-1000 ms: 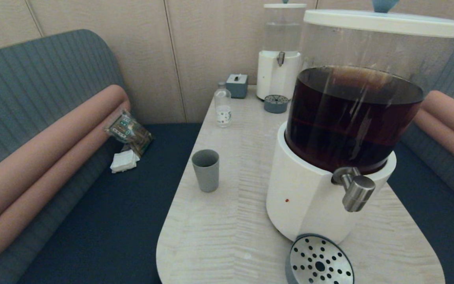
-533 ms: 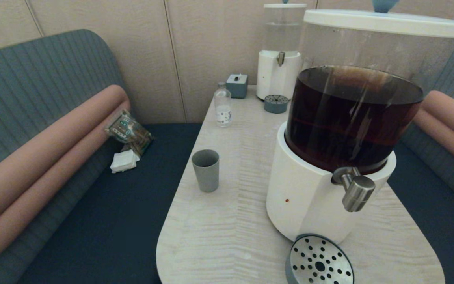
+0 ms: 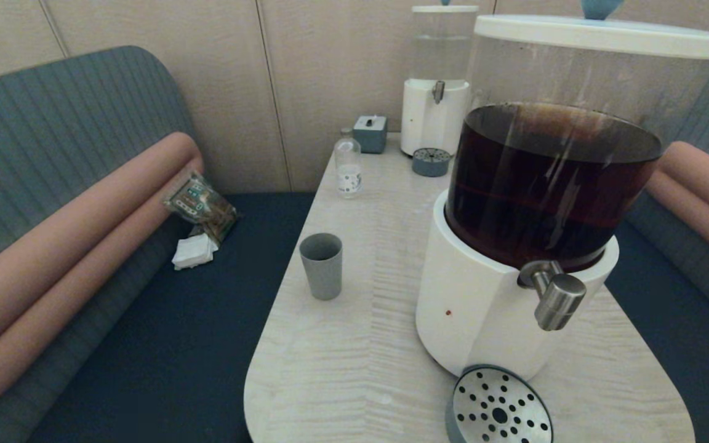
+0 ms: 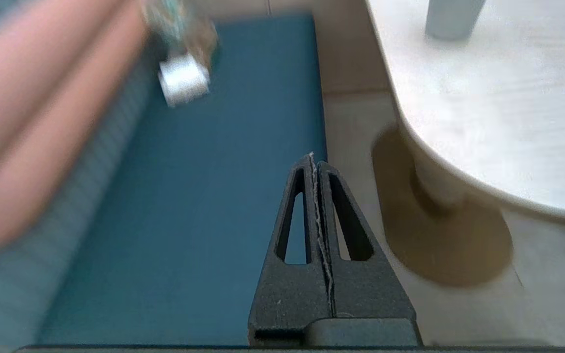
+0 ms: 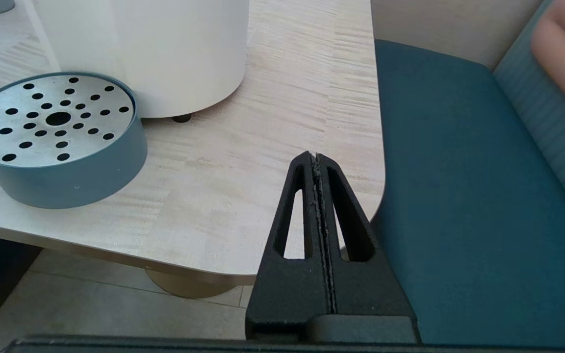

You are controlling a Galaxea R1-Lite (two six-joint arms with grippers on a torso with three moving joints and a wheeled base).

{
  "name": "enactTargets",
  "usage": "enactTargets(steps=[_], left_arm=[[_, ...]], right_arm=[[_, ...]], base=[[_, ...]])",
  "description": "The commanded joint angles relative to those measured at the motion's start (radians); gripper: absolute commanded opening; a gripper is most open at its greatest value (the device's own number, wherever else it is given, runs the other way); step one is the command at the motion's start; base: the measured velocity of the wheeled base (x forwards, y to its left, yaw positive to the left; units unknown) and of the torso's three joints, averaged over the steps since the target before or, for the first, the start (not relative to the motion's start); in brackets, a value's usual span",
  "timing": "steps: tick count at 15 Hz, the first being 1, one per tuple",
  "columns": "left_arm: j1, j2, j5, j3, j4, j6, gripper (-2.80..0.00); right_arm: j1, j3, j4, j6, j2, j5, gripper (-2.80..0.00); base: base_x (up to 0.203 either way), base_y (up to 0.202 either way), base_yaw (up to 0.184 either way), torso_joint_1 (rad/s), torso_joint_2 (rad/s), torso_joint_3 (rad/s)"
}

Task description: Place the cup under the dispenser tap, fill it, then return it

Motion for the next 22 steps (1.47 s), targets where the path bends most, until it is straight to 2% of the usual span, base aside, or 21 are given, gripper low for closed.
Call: enactTargets(steps=[1,3,12,15,22], left_arm=[[0.0,0.003,0.0,-0.024,0.052,-0.021,-2.8],[0.0,0.001,0.004,-0.024,0.05,-0.046,-2.8],[0.0,0.001,0.008,-0.016,0.023,-0.053,-2.8],[0.0,0.001,0.009,0.014,-0.057,-0.066,-2.8],[0.0,0.0,0.01,0.013,-0.055,-0.065,-2.8]], right_arm=[[0.0,0.009,0.001,-0.001,-0.002,0.0,-2.8],[0.0,0.009,0.0,-0.001,-0.003,0.0,-2.8],[0.0,0.009,-0.001,-0.001,-0.003,0.0,-2.8],[0.0,0.009,0.002,-0.001,-0.003,-0.001,-2.8],[0.0,0.009,-0.001,-0.006,-0.003,0.0,-2.8]], base=[[0.0,0.0,0.0,0.0,0.0,0.0],[0.0,0.0,0.0,0.0,0.0,0.0],[0.0,0.0,0.0,0.0,0.0,0.0],[0.0,0.0,0.0,0.0,0.0,0.0],[0.0,0.0,0.0,0.0,0.0,0.0]])
